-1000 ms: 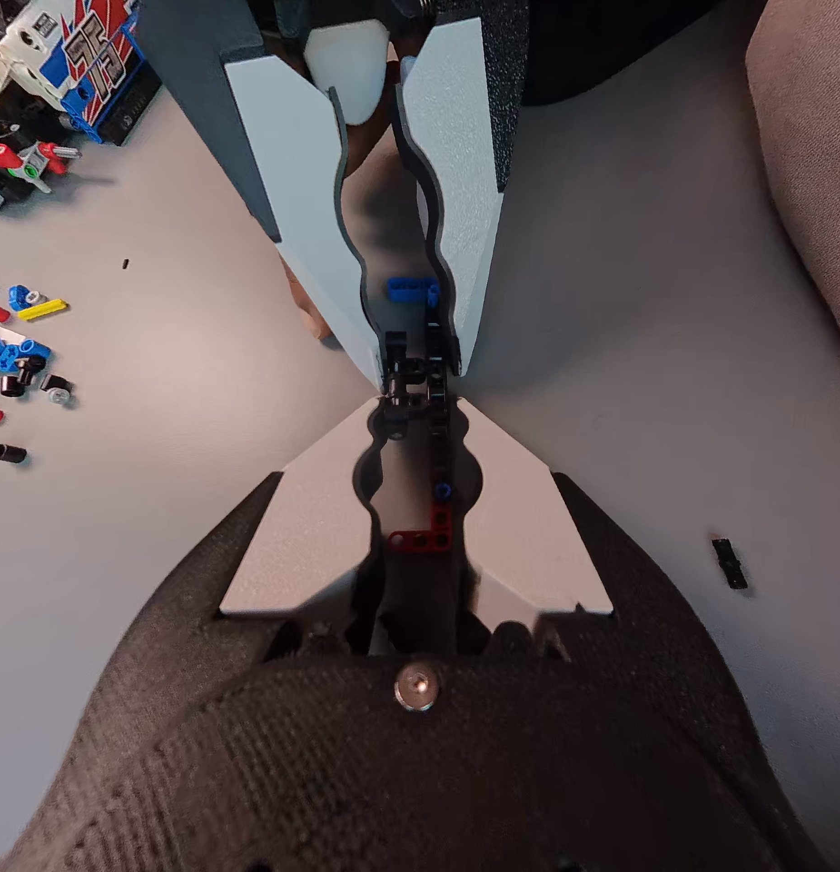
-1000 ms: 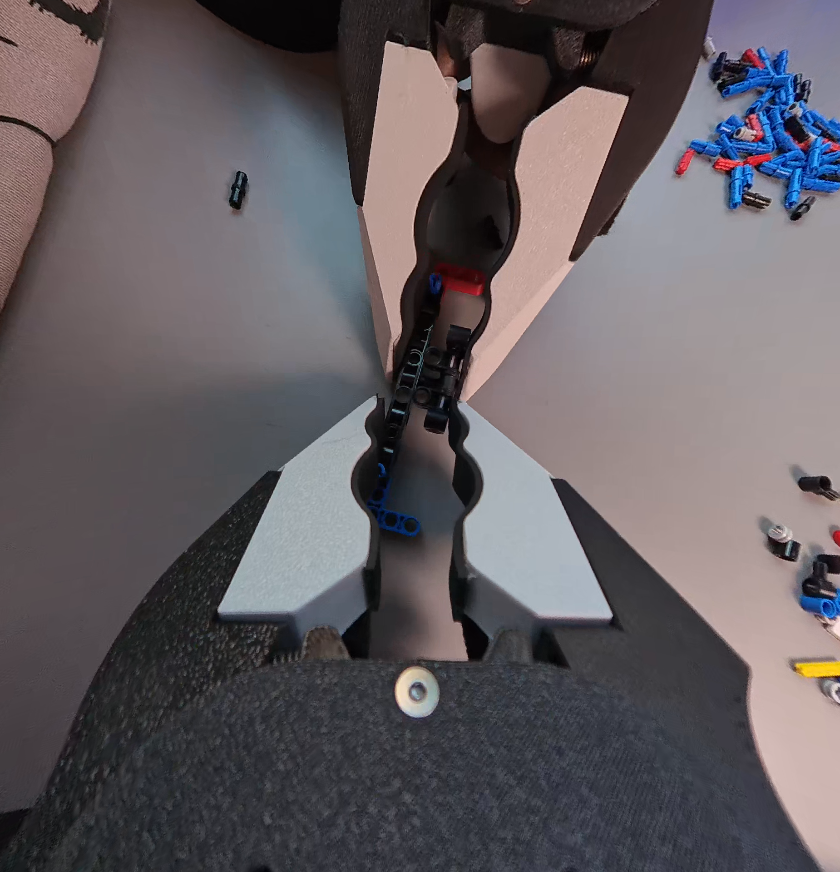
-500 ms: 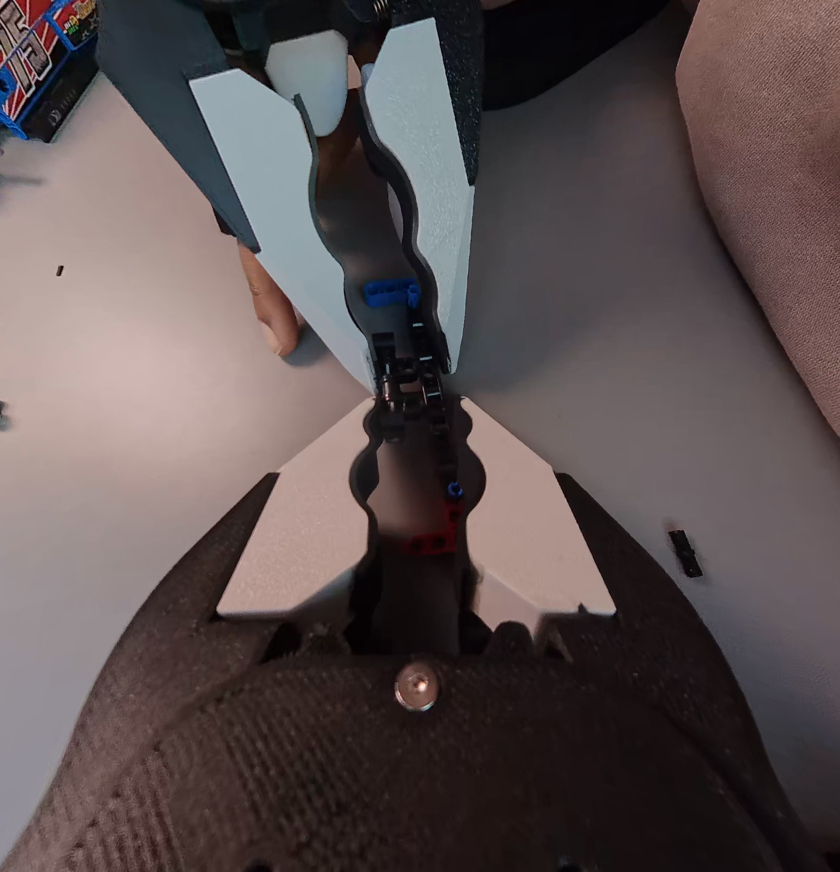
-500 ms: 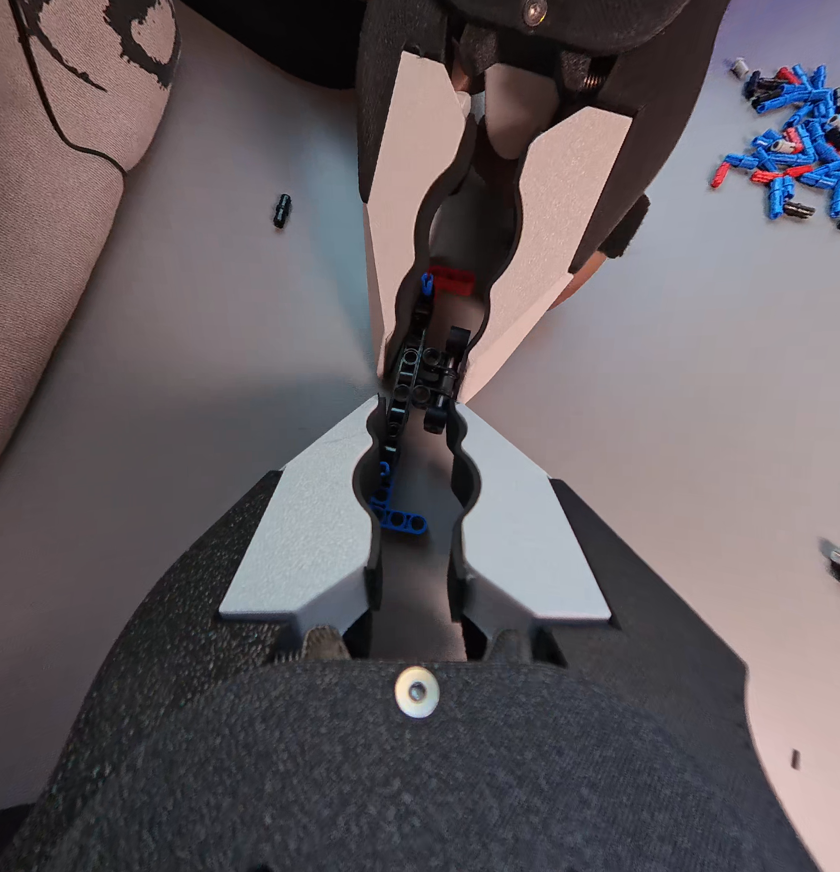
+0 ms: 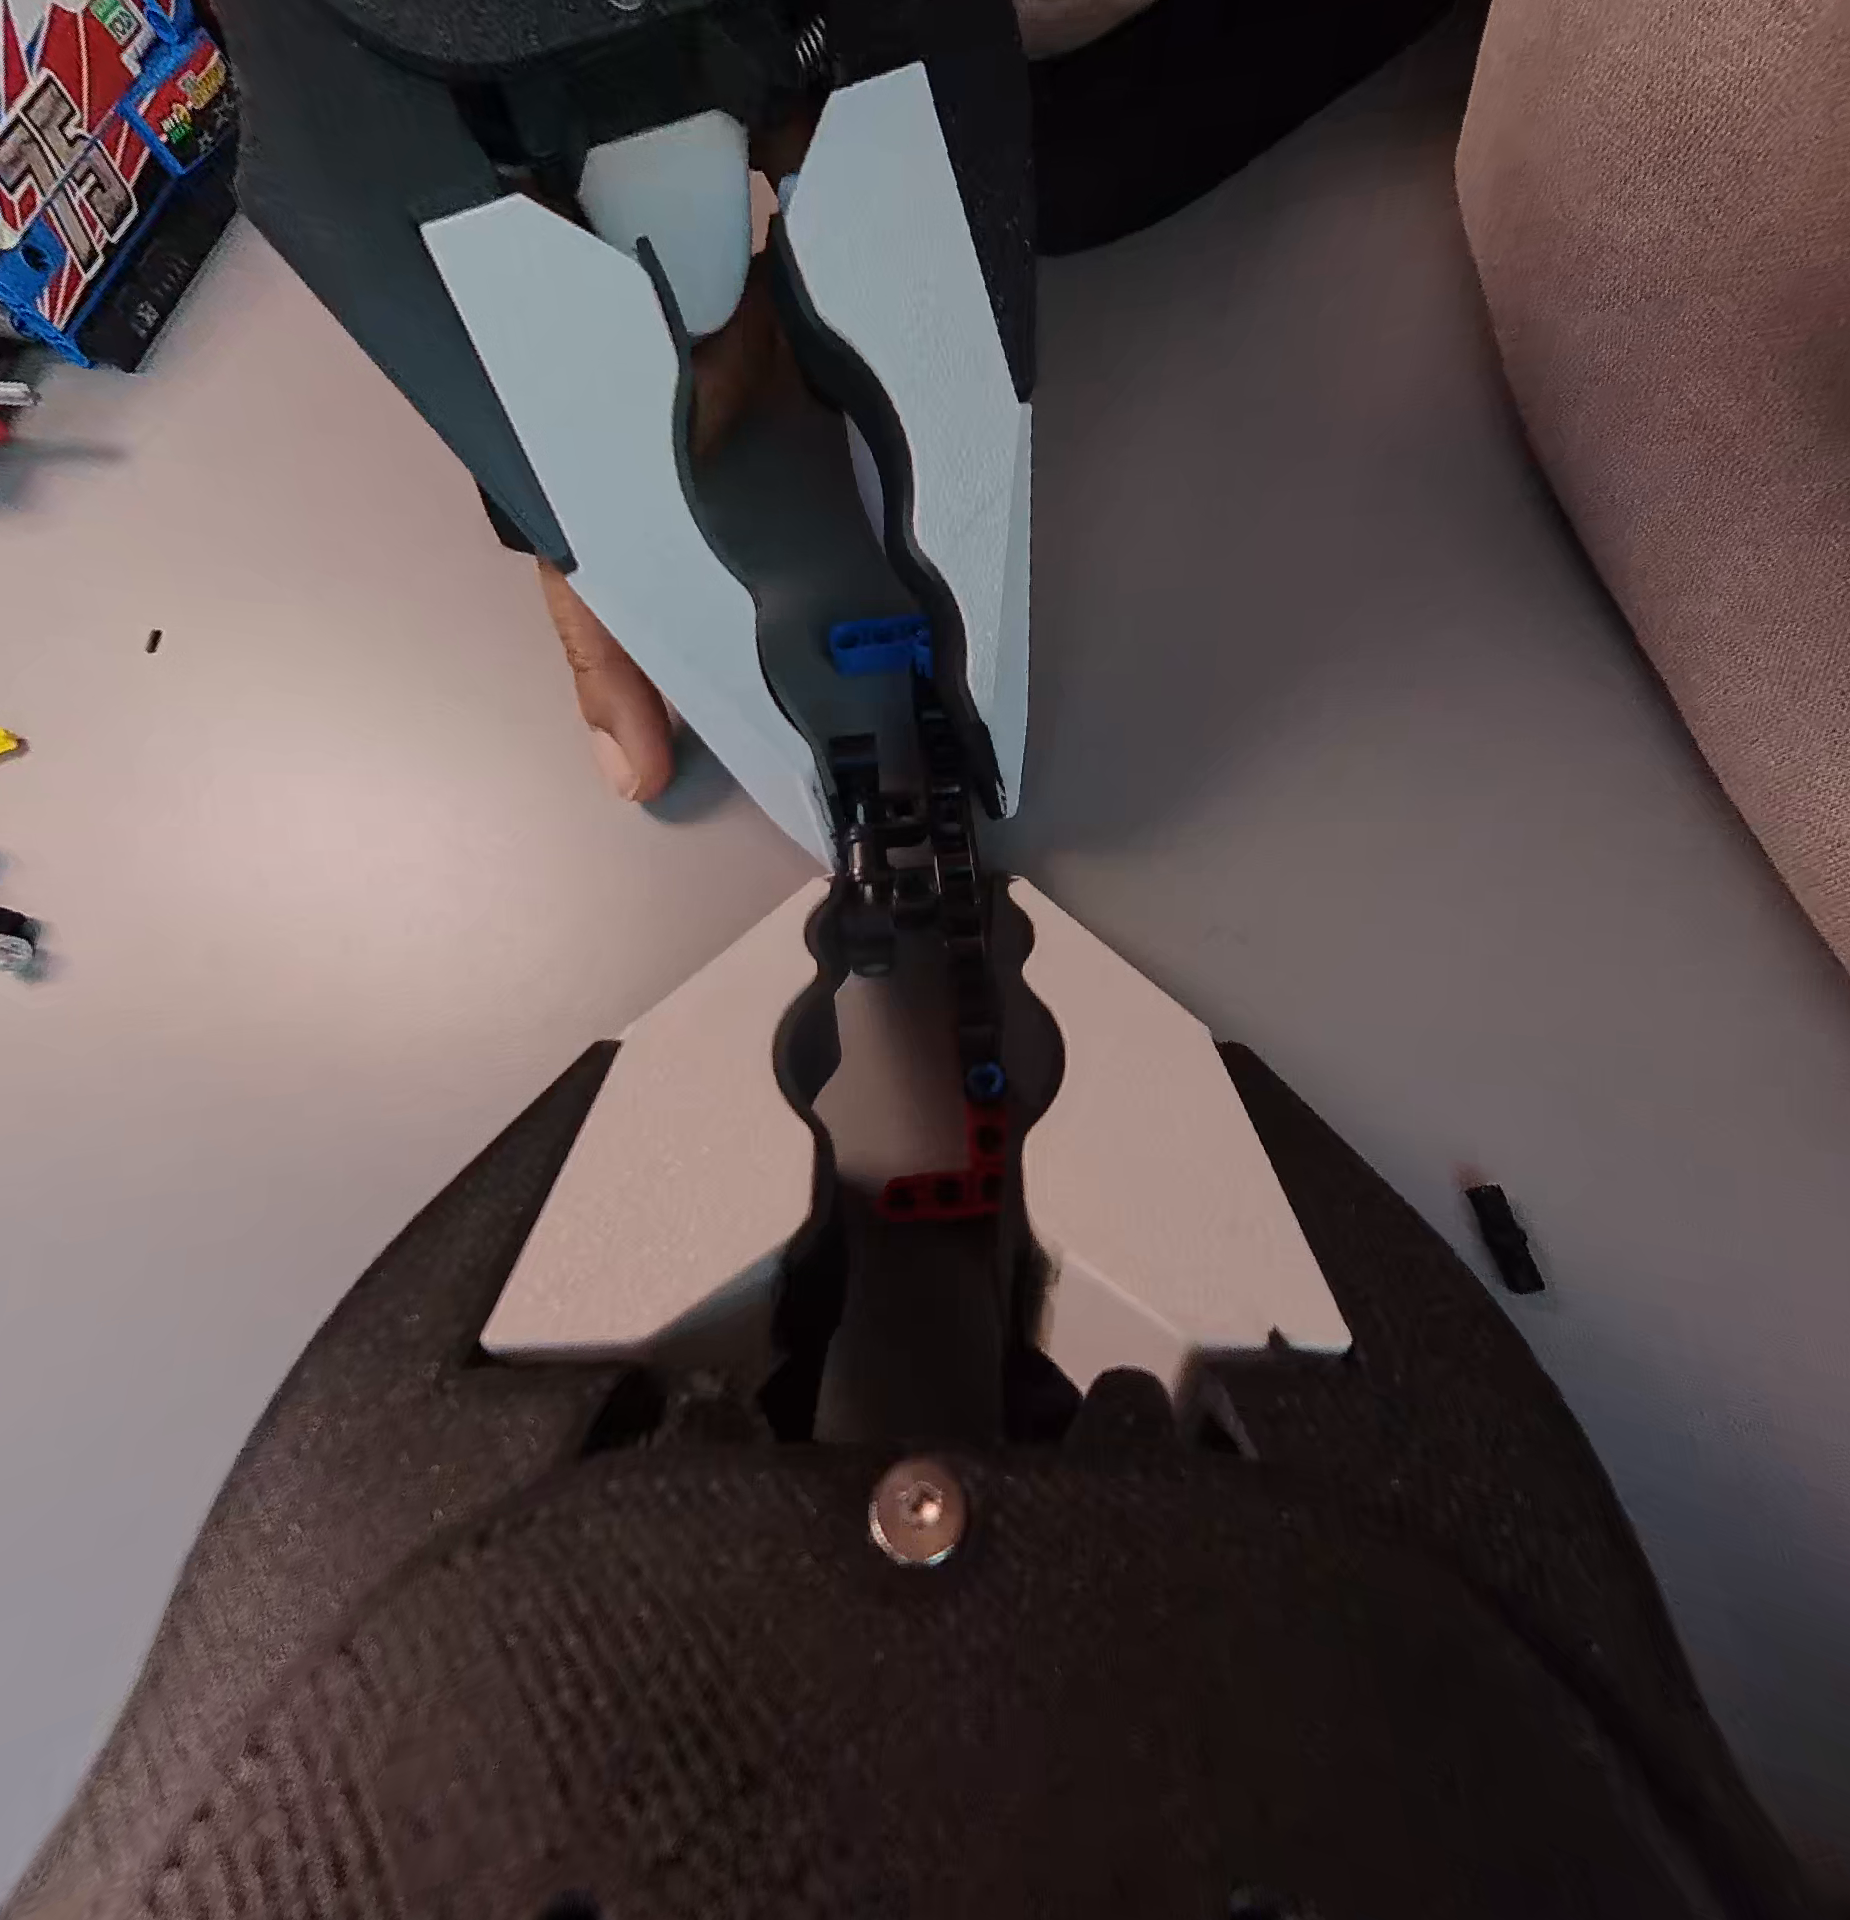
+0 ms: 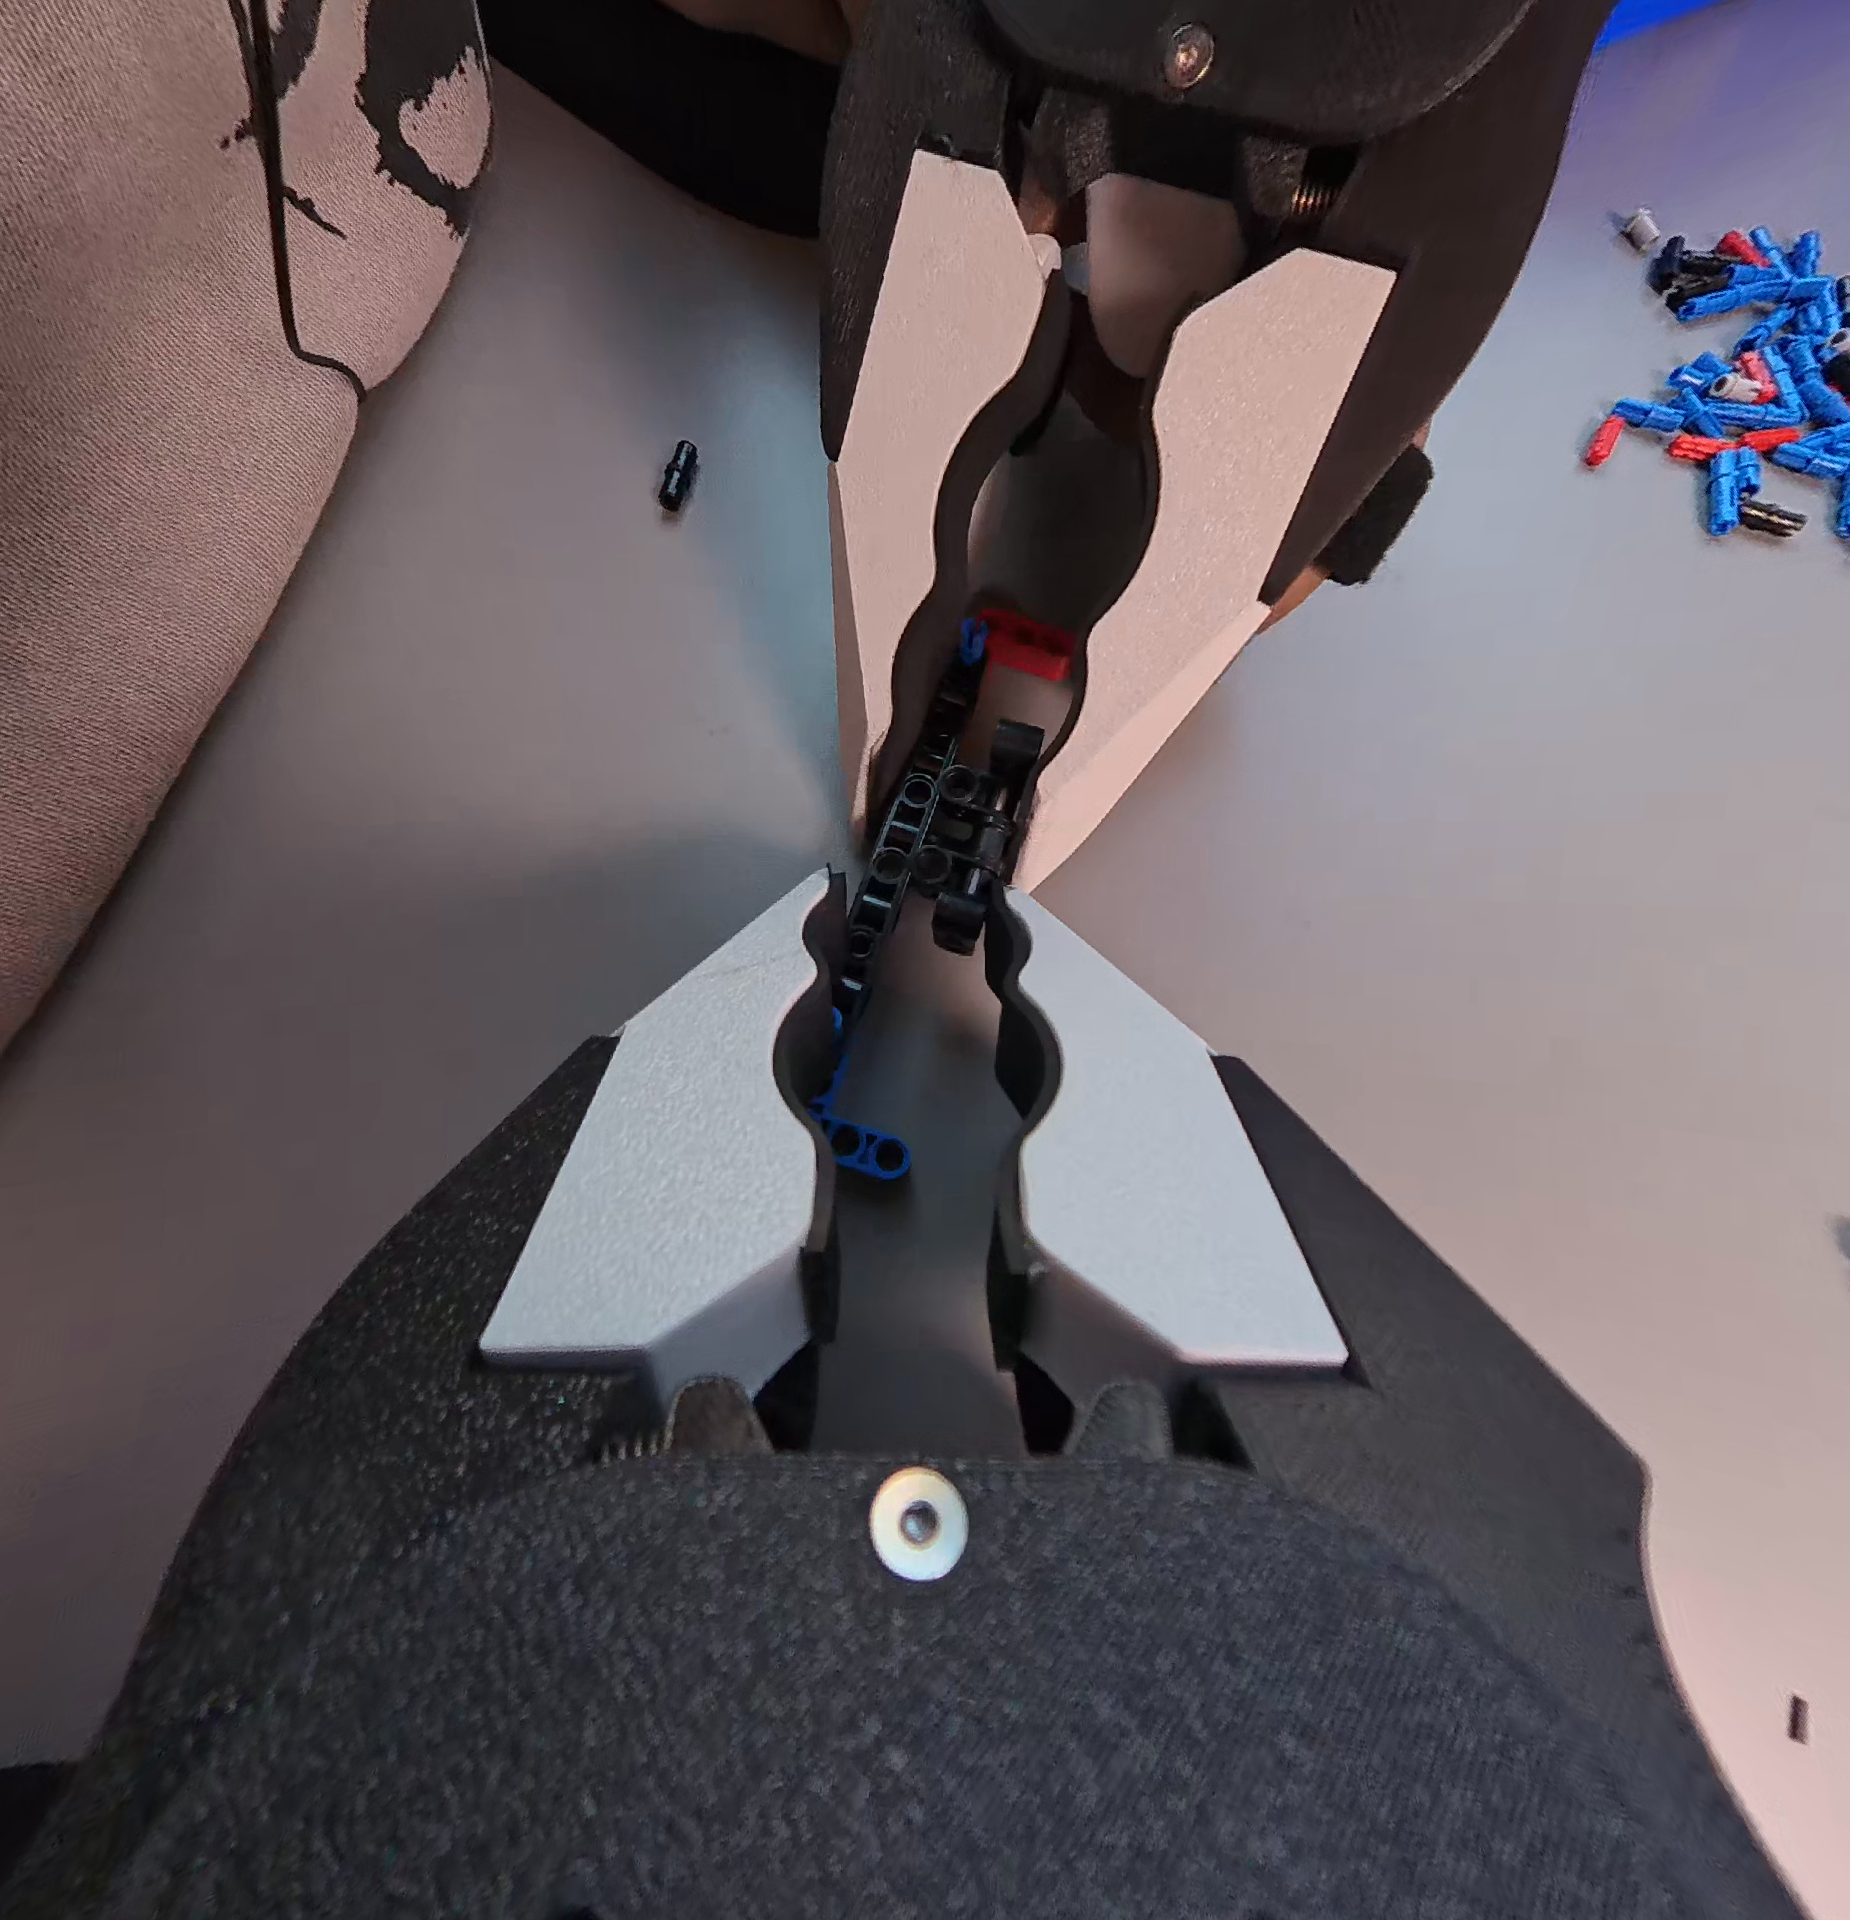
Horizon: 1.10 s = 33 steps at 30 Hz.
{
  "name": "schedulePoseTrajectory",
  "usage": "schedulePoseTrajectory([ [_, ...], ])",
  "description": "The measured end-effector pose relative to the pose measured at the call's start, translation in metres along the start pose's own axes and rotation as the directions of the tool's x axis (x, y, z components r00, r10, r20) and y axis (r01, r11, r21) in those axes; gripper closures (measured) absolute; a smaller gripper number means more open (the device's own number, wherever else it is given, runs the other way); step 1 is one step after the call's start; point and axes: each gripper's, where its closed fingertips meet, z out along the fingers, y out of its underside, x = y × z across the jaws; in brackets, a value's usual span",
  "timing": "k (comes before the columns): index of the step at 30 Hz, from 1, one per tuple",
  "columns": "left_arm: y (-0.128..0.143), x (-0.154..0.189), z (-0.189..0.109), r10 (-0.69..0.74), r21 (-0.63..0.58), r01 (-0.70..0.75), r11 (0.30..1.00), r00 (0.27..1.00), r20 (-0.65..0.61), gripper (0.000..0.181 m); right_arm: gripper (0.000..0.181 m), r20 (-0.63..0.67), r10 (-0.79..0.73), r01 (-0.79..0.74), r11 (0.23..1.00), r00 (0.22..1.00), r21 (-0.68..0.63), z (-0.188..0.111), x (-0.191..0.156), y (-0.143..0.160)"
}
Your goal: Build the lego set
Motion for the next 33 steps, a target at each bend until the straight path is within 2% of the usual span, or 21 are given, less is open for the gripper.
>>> schedulePoseTrajectory([
  [20, -0.004, 0.011, 0.005, -0.013, -0.003, 0.013, 1.000, 0.999, -0.032, 0.155, 0.157, 0.064, -0.001, 0.000, 1.000, 0.998, 0.018, -0.001, -0.013, 0.001],
  [30, -0.003, 0.004, 0.004, -0.071, -0.004, 0.071, 0.997, 0.997, -0.001, 0.158, 0.150, -0.017, 0.022, -0.022, 0.999, 1.000, -0.035, -0.002, -0.009, 0.001],
  [33, -0.004, 0.006, 0.004, -0.079, -0.003, 0.079, 0.997, 0.997, -0.010, 0.157, 0.154, -0.065, 0.027, -0.031, 0.998, 0.998, -0.058, -0.001, -0.008, 0.002],
])
